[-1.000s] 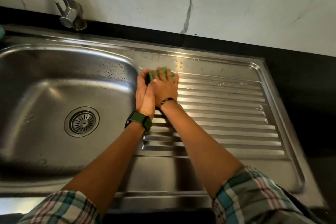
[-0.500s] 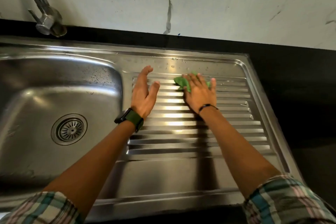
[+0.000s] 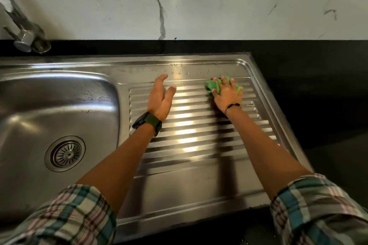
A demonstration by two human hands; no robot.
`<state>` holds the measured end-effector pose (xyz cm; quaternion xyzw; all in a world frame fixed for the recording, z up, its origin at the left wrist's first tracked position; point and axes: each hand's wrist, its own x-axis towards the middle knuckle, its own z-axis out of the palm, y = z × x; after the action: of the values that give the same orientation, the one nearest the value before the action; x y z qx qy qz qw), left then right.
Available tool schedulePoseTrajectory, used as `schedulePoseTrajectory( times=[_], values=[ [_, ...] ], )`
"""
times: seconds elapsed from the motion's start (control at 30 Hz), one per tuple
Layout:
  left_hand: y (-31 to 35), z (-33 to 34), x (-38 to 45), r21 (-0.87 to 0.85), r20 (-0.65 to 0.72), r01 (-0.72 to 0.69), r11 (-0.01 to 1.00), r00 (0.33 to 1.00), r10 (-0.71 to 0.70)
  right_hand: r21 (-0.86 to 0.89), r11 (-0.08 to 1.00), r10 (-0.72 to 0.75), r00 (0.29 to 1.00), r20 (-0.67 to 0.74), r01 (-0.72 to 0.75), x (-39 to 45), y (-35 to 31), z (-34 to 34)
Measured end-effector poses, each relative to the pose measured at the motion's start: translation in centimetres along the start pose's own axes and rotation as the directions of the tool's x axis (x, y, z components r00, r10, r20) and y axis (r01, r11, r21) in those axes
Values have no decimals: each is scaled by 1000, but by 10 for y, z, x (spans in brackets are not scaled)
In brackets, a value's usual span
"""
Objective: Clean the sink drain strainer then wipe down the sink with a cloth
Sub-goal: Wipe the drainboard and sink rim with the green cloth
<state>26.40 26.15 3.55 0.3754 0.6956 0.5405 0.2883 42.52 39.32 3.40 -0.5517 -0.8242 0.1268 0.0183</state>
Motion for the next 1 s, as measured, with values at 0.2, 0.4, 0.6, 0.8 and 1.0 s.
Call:
schedulePoseTrajectory(
  times=[0.2,0.4,0.6,0.8,1.0],
  values=[
    [2,16,9,-19,-56,-47,999,997,46,-12,973,-231,973,14,231,-16,-77,26],
    [1,12,12,-163,-269,-27,986,963,-18,8,901,-433,898,80,433,-19,-121,44],
    [3,8,5,-84,-165,-28,996,986,14,-112,854,-509,861,26,508,-15,-95,36],
    [7,11,2,72,-35,-80,994,996,83,-43,962,-270,963,-23,269,0,8,10],
    [7,9,1,39,-37,-38,999,999,39,-19,999,-30,999,-34,29,15,74,-10]
  ],
)
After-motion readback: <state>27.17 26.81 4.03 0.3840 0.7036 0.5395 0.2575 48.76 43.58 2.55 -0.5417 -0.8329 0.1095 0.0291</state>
